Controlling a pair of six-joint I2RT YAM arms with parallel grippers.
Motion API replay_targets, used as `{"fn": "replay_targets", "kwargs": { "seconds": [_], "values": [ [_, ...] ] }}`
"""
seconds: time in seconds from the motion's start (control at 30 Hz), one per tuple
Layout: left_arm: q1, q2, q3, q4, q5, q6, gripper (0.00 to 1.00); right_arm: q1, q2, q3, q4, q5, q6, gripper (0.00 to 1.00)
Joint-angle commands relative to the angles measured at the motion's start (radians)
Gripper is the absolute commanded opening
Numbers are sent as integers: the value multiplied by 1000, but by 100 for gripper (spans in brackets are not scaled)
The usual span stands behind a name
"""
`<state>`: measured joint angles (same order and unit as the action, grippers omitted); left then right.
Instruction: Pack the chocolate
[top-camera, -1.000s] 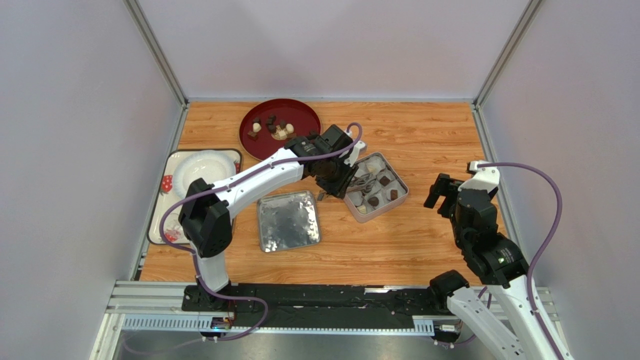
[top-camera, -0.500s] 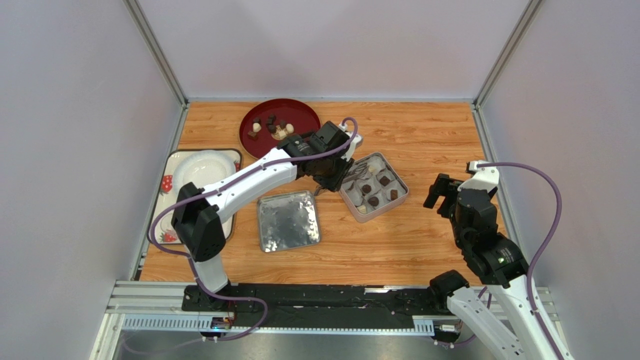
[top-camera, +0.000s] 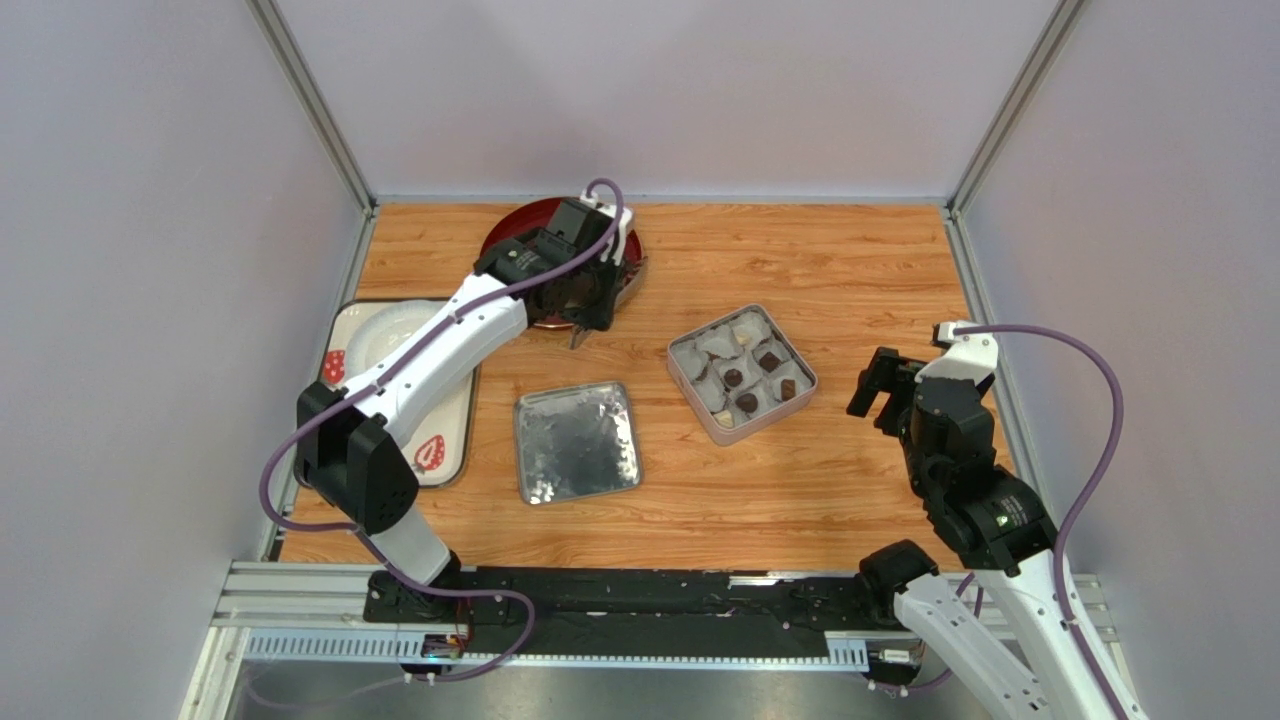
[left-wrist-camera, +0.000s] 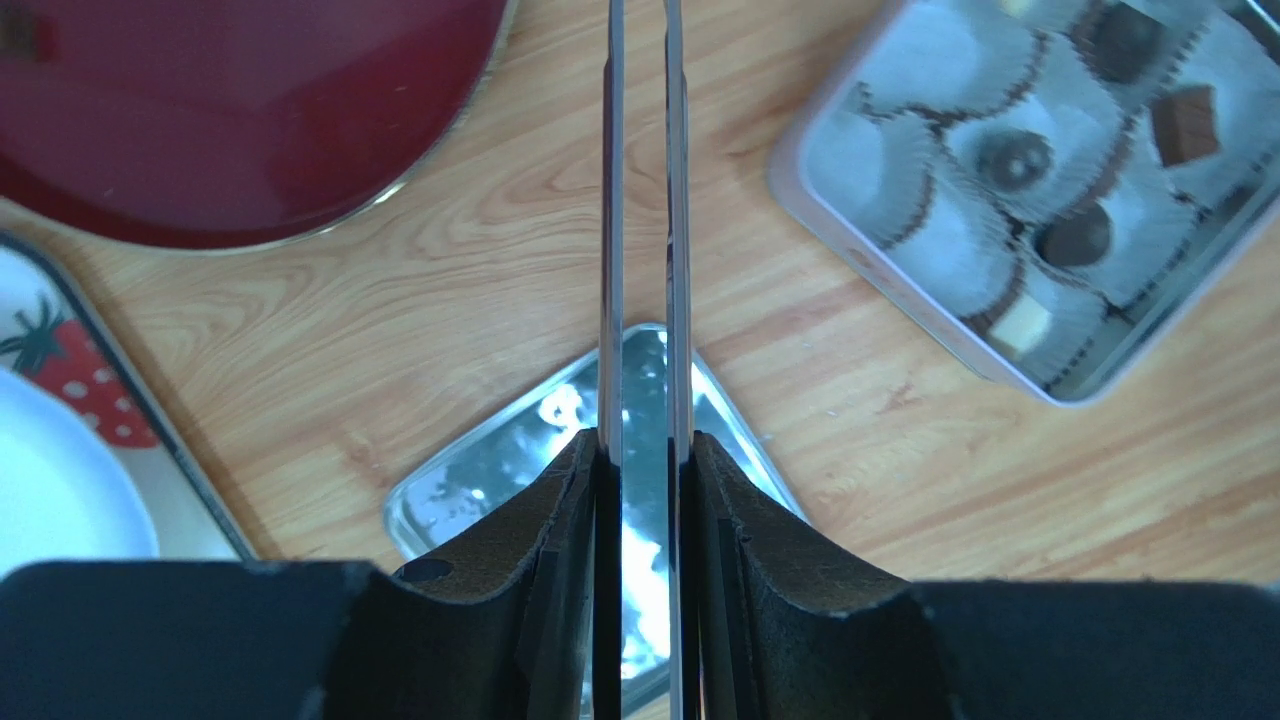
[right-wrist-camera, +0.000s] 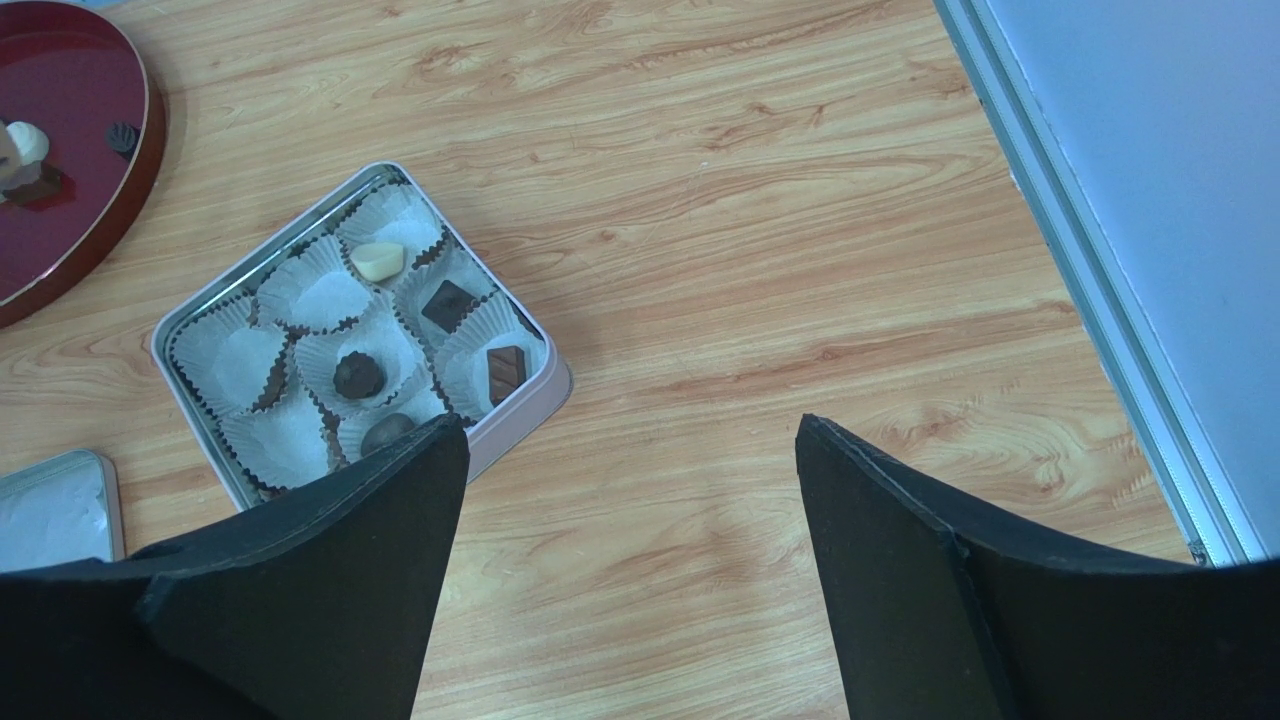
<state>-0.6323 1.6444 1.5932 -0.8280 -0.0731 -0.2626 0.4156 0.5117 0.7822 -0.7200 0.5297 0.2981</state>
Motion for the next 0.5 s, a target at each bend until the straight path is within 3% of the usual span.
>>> {"fn": "replay_targets", "kwargs": {
  "seconds": [0.0, 0.47],
  "values": [
    [55, 8, 7, 20, -33, -36, 35, 0, 4, -1, 44, -4, -11, 84],
    [154, 195, 154, 87, -22, -70, 36, 0, 10, -3, 44, -4, -11, 84]
  ]
}}
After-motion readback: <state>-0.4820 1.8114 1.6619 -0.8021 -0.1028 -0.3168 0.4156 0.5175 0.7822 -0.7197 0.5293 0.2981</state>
